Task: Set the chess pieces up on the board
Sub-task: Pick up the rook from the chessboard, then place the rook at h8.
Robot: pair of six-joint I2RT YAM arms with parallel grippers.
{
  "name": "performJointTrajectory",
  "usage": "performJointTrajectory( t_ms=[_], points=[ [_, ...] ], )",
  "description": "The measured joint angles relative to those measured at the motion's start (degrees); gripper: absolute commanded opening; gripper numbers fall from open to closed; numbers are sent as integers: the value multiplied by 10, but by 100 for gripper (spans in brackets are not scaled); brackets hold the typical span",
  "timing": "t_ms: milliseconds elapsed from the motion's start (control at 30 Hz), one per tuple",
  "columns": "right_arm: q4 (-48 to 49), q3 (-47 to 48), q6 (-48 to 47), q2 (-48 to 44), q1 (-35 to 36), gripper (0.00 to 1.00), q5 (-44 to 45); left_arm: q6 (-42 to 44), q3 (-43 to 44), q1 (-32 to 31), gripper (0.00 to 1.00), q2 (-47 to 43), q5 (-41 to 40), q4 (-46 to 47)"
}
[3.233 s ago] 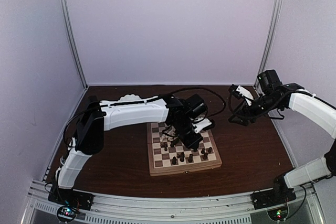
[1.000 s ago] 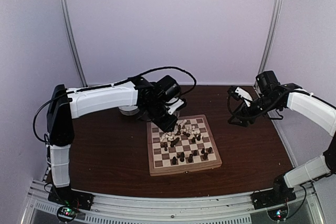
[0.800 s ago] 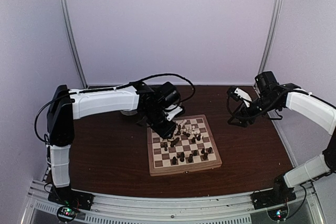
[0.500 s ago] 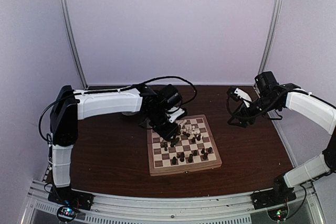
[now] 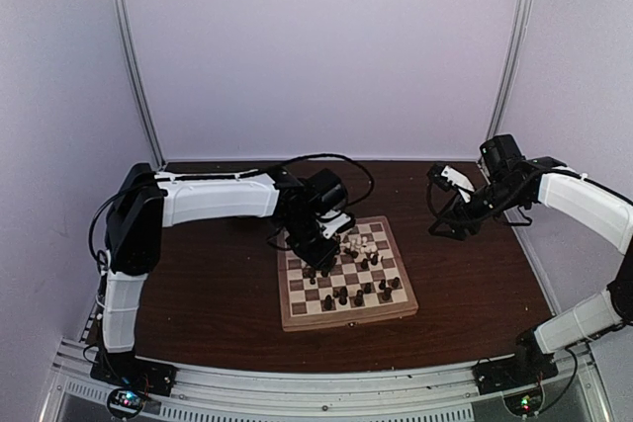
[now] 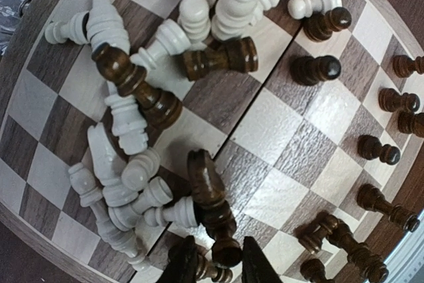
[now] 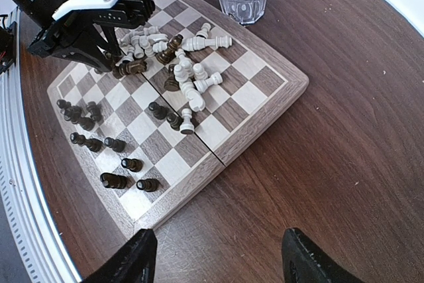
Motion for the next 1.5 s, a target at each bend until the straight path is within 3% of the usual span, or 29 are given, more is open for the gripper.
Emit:
performJointTrajectory(
  t_ms=[500,767,1133,1500],
  points=[
    [0,0,-2,0,-2,68,0,-1,8,0,2,10,12,0],
    [-3,0,-4,0,-2,67,-3,10,-13,3,1,-16,33,13],
    [-15,3,-7,4,-1,61,-89,29,-61,42,1,-75,173,92],
    [-30,71,11,106,71,58,-145,35,-61,67,2,-95,222,116]
  ],
)
